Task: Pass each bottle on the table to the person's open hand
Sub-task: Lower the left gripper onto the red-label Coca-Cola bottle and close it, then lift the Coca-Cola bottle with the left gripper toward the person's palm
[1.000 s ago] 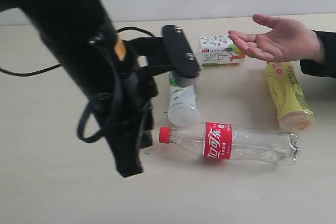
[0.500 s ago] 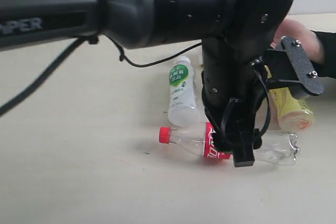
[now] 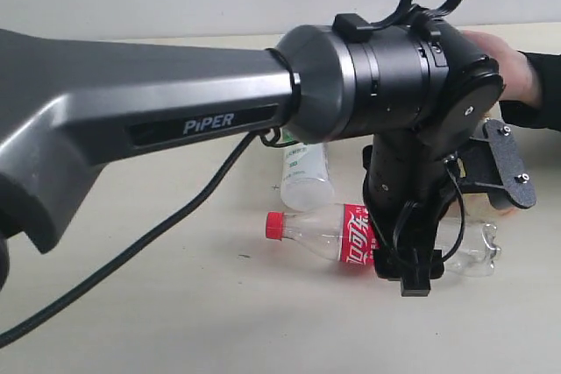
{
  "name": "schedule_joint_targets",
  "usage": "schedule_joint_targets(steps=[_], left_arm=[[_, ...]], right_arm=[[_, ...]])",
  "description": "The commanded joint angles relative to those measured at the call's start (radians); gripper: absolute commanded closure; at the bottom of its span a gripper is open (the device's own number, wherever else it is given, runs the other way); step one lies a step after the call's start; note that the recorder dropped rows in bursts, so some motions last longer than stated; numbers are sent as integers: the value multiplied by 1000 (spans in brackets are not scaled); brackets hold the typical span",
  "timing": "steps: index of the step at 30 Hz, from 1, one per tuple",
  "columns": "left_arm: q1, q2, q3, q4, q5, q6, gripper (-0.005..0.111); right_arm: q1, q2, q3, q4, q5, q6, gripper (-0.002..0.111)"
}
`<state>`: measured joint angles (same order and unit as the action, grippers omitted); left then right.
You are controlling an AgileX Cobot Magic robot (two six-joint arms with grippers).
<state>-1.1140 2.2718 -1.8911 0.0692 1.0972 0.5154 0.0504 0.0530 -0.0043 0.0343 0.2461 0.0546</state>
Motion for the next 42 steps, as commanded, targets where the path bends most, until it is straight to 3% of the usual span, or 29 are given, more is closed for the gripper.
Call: schedule_joint_targets(steps=[1, 36, 38, 42], left_arm=[[-4, 15, -8, 4, -39, 8, 24], [-4, 108, -8, 8, -109, 8, 25], [-4, 108, -8, 8, -107, 8, 31], [-4, 108, -8, 8, -86, 8, 74]], right_arm=[[-4, -4, 4, 0, -5, -1, 108], [-4, -4, 4, 0, -5, -1, 108], [-4, -4, 4, 0, -5, -1, 108], [-4, -4, 4, 0, -5, -1, 108]])
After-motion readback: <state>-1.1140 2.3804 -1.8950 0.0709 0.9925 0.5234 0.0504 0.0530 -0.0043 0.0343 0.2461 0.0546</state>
